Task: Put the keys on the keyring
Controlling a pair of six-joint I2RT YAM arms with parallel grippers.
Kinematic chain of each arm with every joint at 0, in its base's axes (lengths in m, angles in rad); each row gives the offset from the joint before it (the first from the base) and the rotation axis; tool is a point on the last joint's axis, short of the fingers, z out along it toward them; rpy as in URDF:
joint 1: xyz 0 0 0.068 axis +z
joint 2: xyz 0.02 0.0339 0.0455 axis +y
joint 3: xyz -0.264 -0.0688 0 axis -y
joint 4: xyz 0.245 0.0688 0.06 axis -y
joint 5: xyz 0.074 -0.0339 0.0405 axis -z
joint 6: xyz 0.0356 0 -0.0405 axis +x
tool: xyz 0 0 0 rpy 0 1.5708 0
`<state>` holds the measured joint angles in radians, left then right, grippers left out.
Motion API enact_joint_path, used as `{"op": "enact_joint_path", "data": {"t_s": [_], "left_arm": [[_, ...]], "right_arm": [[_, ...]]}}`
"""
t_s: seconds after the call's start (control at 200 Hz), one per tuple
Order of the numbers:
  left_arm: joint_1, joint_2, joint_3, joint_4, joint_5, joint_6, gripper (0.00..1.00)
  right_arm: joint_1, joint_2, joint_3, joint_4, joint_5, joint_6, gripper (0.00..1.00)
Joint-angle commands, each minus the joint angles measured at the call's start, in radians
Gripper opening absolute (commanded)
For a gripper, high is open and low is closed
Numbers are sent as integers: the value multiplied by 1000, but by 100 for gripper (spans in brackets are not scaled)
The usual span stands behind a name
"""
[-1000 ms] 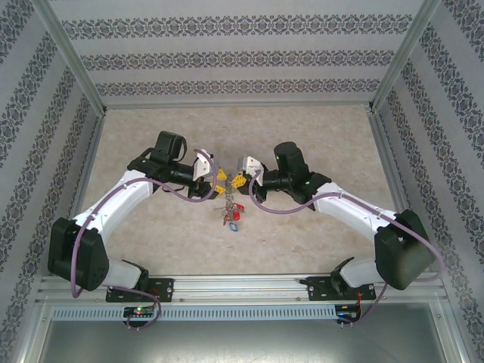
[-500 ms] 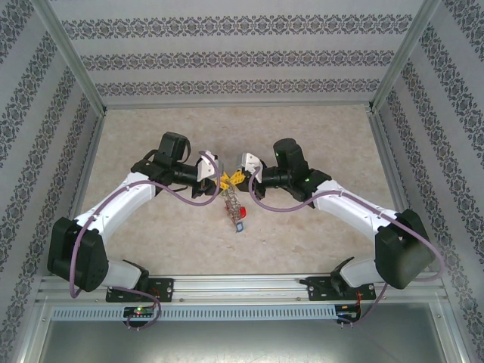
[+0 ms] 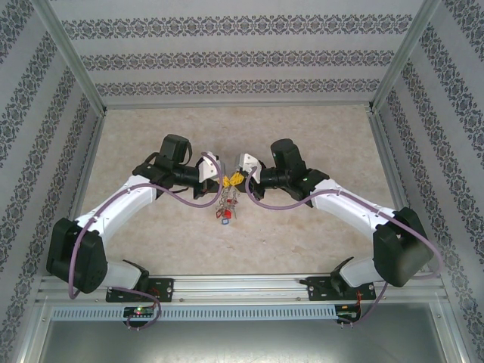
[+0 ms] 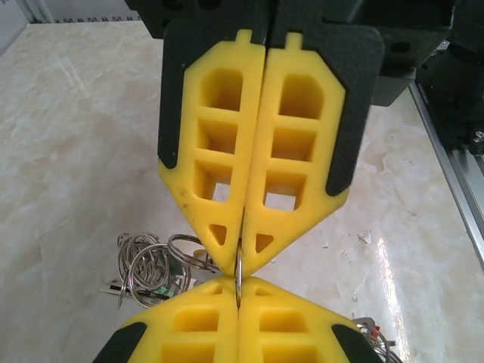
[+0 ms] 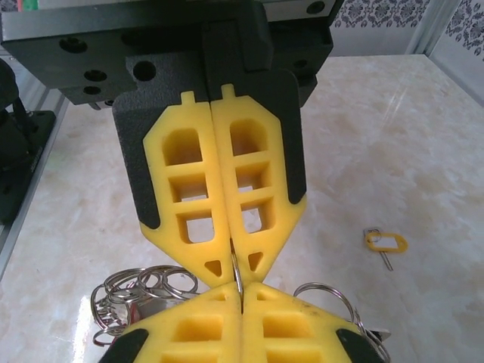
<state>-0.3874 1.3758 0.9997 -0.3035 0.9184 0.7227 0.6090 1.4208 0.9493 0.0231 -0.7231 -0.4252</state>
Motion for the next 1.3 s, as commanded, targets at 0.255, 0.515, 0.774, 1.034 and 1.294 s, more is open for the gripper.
{"op": "enact_joint_path", "data": {"t_s": [0.255, 0.515, 0.774, 1.034, 1.294], "left_arm": [[23, -79, -99, 307, 94, -174, 0], [78, -138, -120, 275, 145, -188, 0], [237, -287, -130, 159, 94, -290, 0], [406, -438, -175, 153, -145, -471, 0], [516, -471, -169, 182, -415, -633, 0]], "right_arm": [[-56, -149, -39, -93, -101, -50, 43], [-119, -184, -66, -47, 157, 76, 48], [-95, 102, 173, -78, 615, 617, 44], [53, 484, 456, -93, 774, 777, 47], [143, 853, 883, -295, 807, 846, 47]]}}
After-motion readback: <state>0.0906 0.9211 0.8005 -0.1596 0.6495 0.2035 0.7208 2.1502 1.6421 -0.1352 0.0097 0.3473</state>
